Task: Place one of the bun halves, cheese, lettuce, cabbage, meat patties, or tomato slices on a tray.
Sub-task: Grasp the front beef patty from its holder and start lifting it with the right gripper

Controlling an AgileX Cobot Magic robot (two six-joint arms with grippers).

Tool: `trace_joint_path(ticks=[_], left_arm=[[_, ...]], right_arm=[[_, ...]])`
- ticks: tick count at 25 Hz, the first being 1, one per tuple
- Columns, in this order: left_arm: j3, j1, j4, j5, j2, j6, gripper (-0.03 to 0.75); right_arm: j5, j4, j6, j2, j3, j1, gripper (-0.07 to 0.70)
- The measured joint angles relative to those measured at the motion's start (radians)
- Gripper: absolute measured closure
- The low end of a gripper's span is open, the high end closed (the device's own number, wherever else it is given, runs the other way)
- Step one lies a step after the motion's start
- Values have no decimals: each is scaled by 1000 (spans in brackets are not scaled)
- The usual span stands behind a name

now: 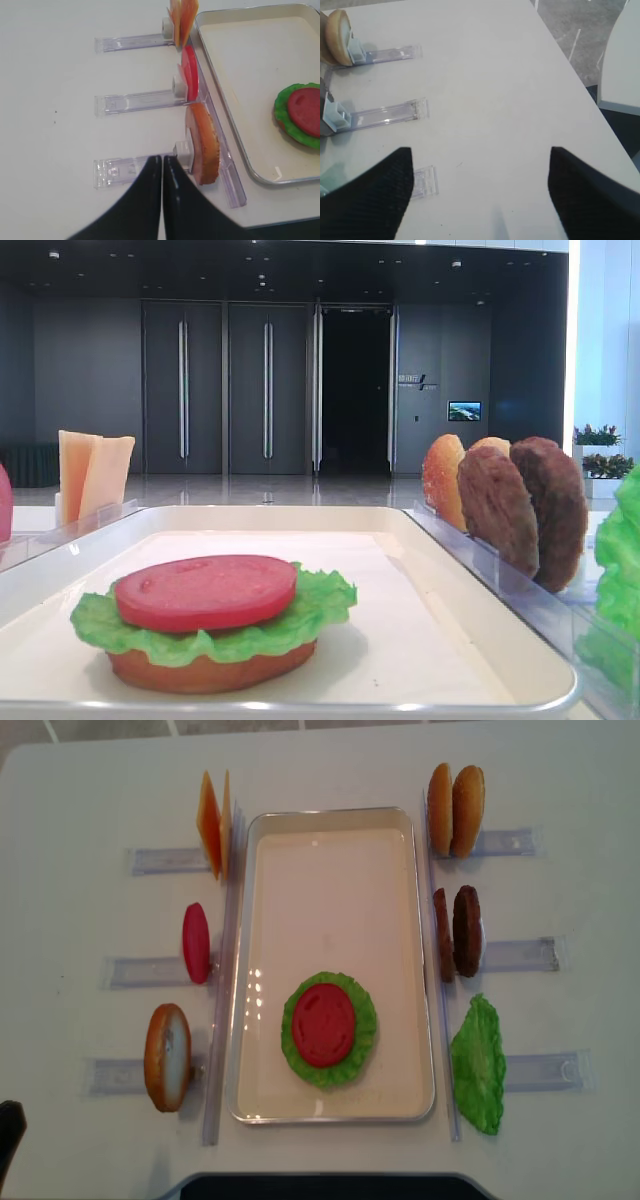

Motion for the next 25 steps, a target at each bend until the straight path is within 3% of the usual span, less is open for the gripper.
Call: trace_joint_path(ticks=[6, 9, 11, 13, 15, 18, 25], left_arm=[[0, 0, 0, 0, 0, 0, 715], [0, 0, 0, 0, 0, 0, 671], [0, 0, 0, 0, 0, 0, 573], [0, 0, 0, 0, 0, 0, 423], [0, 0, 1, 0, 0, -19, 222], [0, 0, 21, -1, 0, -65, 49], [0, 0, 26, -2, 0, -72, 24]], right_arm=[[0, 0, 0, 0, 0, 0, 76], [0, 0, 0, 0, 0, 0, 76], [0, 0, 0, 0, 0, 0, 76], [0, 0, 0, 0, 0, 0, 76], [0, 0, 0, 0, 0, 0, 76], [0, 0, 0, 0, 0, 0, 76], [0, 0, 0, 0, 0, 0, 76]])
